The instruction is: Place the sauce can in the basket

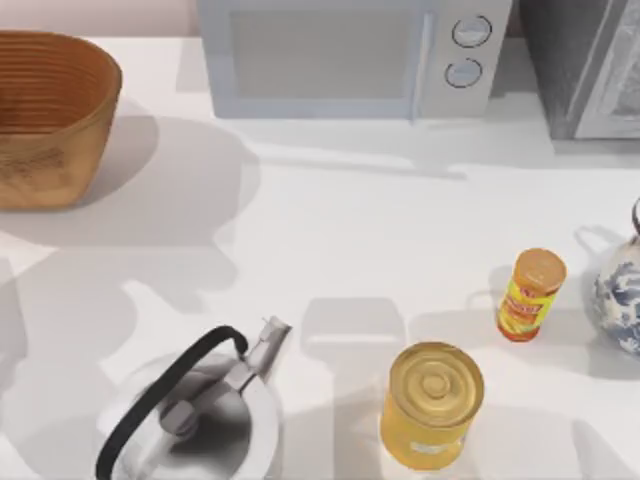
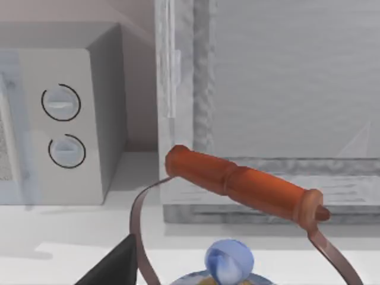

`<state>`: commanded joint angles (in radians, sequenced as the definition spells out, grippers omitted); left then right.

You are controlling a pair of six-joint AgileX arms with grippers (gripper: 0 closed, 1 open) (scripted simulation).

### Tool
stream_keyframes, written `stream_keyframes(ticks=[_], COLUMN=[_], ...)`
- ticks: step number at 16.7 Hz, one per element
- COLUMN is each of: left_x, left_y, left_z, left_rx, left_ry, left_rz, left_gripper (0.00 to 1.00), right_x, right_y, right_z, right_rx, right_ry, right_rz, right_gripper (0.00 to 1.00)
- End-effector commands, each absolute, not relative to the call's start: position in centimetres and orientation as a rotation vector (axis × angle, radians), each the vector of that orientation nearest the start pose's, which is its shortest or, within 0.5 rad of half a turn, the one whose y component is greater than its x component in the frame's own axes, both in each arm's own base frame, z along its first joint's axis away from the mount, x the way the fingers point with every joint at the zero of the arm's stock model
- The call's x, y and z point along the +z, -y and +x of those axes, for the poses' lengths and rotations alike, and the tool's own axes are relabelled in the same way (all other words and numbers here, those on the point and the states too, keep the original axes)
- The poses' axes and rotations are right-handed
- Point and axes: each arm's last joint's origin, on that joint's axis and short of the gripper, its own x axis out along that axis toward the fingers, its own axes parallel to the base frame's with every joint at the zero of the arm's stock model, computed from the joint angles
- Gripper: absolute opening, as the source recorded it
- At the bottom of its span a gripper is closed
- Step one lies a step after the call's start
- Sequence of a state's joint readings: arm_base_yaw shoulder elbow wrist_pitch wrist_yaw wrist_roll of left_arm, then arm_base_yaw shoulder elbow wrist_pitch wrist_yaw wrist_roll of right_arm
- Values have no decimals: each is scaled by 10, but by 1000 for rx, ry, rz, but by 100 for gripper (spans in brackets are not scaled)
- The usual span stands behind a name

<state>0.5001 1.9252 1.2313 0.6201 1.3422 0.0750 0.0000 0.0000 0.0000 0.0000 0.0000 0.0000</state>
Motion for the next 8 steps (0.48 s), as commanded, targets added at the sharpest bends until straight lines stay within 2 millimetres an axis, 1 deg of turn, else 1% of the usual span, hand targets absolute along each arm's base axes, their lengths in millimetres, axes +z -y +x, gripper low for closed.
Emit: stream_keyframes(ticks=[8], left_x=[211], left_y=[-141], left_z=[416], left_rx=[-816], left_ry=[-3], left_rz=[0], left_gripper=[0], right_x=[160], right_y=[1], right_z=[106], right_rx=[0], right_ry=[0], right_rz=[0], right_gripper=[100])
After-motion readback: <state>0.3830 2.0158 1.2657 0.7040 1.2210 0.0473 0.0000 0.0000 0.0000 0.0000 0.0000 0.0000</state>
